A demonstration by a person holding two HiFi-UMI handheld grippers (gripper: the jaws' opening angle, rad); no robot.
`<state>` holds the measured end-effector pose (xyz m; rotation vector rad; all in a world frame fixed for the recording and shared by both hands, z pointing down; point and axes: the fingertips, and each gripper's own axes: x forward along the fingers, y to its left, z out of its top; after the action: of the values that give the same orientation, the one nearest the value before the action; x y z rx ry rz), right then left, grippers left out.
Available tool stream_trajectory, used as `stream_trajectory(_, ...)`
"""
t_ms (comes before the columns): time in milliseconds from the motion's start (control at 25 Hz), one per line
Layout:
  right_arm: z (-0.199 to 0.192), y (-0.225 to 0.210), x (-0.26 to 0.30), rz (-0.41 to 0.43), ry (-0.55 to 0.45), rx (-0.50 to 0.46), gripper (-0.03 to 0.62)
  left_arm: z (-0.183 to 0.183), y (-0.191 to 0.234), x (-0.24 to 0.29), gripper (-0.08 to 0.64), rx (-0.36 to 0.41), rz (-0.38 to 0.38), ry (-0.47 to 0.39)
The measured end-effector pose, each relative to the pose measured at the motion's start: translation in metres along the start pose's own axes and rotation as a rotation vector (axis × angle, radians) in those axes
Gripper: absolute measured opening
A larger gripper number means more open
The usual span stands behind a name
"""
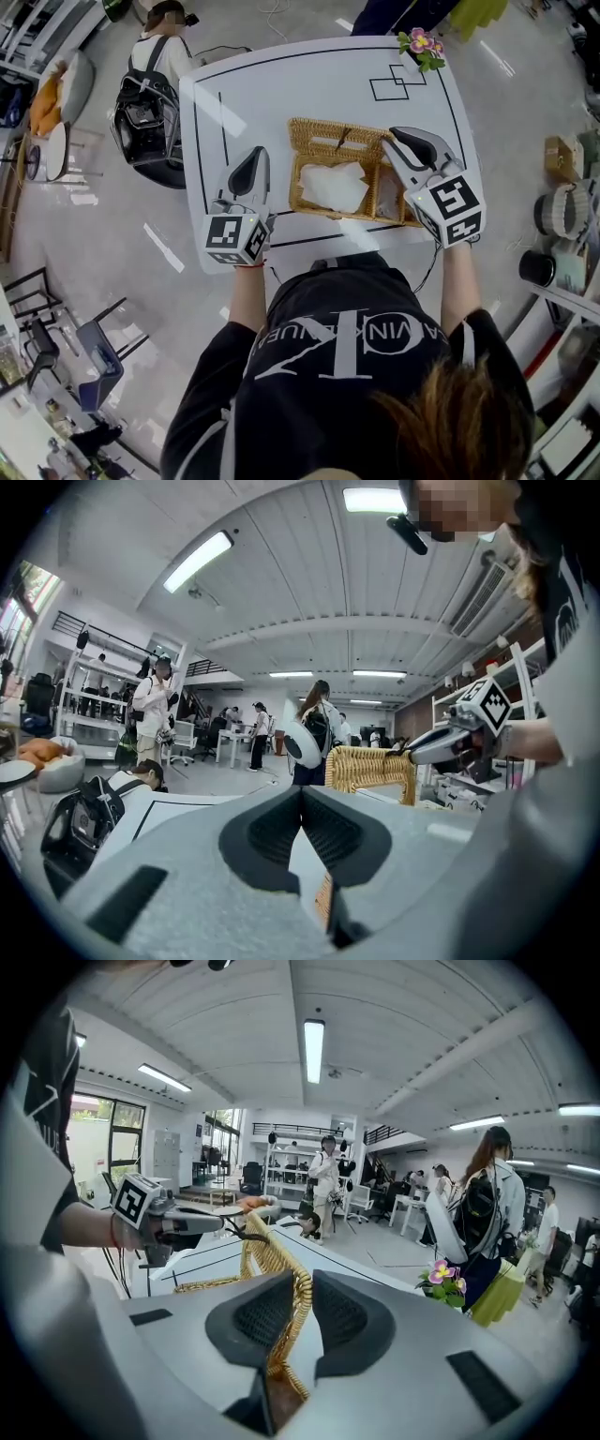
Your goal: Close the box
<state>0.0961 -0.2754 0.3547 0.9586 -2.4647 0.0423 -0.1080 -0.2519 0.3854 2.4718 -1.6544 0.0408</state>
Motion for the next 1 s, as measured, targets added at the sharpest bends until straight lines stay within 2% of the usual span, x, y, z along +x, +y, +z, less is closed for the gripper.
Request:
stream_trajectory(440, -0.005, 0.035, -0.021, -0.047, 0.013, -0.086, 0.064, -0.003, -0.011, -0.019, 0.011, 0.005, -0.040, -0.002)
stream_trajectory(1000, -0.027, 0.071, -0.036, -0.102, 0.095, -0.240, 0.071, -0.009, -0.025, -0.038, 0.011, 0.008, -0.072, 0.002)
